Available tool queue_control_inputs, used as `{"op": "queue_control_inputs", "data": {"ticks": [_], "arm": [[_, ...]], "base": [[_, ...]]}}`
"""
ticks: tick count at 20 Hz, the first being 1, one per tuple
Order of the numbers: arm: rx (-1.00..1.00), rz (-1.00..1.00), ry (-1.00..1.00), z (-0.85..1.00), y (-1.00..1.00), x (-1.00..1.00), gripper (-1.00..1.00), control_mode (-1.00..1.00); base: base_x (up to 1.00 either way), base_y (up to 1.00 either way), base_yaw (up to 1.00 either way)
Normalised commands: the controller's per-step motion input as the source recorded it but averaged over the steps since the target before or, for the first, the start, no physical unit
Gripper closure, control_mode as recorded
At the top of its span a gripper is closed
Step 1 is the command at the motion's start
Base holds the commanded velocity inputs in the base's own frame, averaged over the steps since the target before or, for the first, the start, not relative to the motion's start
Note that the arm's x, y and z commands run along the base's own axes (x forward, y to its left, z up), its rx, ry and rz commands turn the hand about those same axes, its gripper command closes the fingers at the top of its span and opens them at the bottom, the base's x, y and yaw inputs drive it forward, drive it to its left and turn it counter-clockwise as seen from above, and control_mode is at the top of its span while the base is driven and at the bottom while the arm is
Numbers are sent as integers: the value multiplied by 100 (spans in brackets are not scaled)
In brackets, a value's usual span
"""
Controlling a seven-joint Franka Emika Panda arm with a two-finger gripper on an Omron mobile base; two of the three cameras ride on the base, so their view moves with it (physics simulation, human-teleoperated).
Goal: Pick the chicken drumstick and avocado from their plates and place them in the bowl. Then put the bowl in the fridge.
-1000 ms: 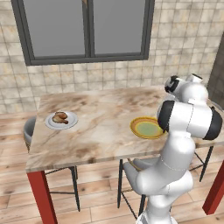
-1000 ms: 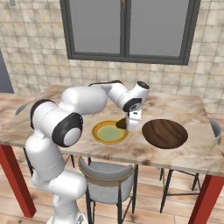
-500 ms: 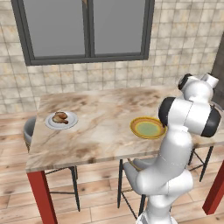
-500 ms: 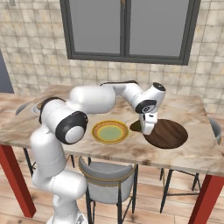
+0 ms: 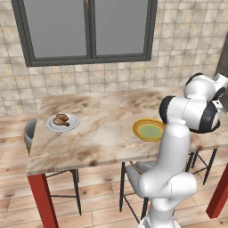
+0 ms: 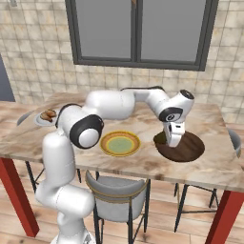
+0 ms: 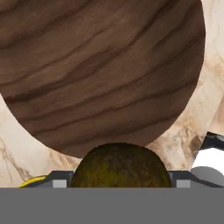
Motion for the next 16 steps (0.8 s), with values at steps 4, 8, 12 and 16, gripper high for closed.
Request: {"op": "queue_control_inputs", "data": {"ticks": [4,8,12,16], "arm": [[-1,-1,1,-14,-26,2,100,-100],[-7,0,1,-18,-24,10,100,-100],[-7,0,0,-19,-18,3,100,-100],[-12,0,0,-26,-1,8,100,-100]], "base": [[0,0,0],[0,0,0],[0,0,0],[0,0,0]]}}
